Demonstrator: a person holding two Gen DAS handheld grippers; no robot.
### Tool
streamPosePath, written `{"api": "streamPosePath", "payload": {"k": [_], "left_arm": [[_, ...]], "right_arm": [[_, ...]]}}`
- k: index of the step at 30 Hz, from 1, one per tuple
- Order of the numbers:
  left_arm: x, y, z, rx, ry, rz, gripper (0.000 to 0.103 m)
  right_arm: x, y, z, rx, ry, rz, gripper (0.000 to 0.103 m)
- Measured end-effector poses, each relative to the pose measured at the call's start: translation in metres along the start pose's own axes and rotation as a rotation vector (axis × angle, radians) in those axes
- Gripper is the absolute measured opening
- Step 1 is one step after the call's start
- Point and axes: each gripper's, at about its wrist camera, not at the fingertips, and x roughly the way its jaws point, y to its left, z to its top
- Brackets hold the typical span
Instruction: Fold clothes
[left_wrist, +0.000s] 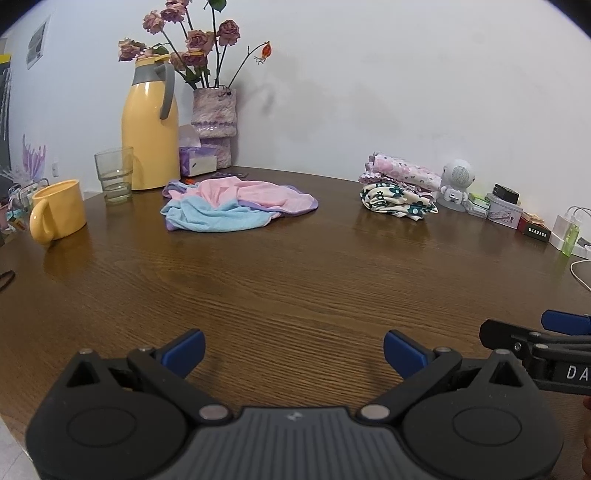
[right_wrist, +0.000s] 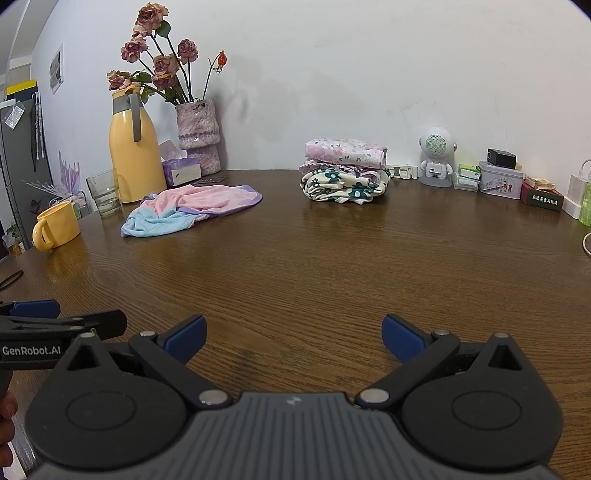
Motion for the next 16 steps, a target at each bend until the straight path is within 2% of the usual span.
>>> {"api": "streamPosePath", "payload": {"k": [16], "left_arm": [[0.0019, -0.0008, 0.0004, 0.006, 0.013, -0.007, 0.103]], "right_arm": [[0.0008, 0.0005, -0.0005, 0.003, 0.006, -0.003, 0.103]]}}
